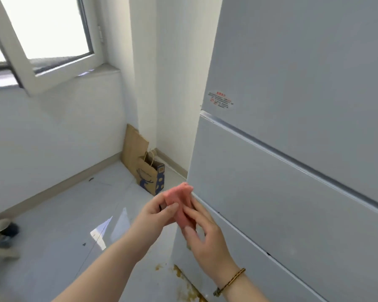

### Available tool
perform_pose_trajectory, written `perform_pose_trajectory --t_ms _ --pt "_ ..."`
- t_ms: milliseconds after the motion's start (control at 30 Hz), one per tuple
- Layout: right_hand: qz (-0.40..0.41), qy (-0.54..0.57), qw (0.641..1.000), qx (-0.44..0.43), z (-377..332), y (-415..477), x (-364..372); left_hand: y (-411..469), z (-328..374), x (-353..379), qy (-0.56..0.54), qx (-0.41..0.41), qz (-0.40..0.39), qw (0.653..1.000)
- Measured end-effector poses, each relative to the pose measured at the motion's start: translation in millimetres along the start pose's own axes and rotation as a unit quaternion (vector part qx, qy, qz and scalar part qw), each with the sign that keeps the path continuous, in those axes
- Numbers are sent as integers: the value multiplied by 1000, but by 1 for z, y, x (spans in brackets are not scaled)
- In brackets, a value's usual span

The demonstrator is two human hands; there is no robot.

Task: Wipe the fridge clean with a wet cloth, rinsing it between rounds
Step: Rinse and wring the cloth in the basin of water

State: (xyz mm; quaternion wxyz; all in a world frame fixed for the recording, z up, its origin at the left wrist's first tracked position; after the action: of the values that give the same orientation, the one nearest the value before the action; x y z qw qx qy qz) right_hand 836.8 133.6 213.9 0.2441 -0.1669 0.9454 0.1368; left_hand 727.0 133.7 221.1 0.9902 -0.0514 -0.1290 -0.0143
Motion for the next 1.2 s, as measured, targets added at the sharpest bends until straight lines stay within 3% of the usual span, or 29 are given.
perform_pose_trajectory --t_ms 100,200,300,600,867,1033,1100,1200 --pt "-11 92 993 71 -7 24 25 -13 8 -47 28 15 45 998" --pt "-13 92 992 81 -16 53 50 -20 12 -86 37 4 83 996" --pt "-39 66 997 29 -38 85 93 -24 15 -130 15 6 111 994" --pt "-12 -33 994 -107 -112 166 222 -30 57 -290 -14 49 199 979" --pt "-178 82 975 -106 -183 219 342 -75 72 -414 108 29 280 954" --pt "-289 88 949 -87 -208 246 428 -112 64 -501 156 -26 428 890" --pt "-324 96 938 -74 -216 257 471 -131 63 -536 128 -24 483 866" --pt "-356 118 926 -51 -230 279 524 -146 65 -575 -13 13 504 863"
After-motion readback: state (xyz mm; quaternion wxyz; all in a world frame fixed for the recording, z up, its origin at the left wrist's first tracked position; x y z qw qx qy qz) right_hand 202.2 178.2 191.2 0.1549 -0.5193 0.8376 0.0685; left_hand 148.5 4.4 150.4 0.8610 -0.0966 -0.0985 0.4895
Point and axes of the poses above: each hand's wrist, its own y-axis towards the middle knuckle, its own x-axis out of the palm, z = x × y, the point moved 6 cm from there along y, towards the middle knuckle, and after that the axes turned 9 degrees about -y, right-handed, at the moved point
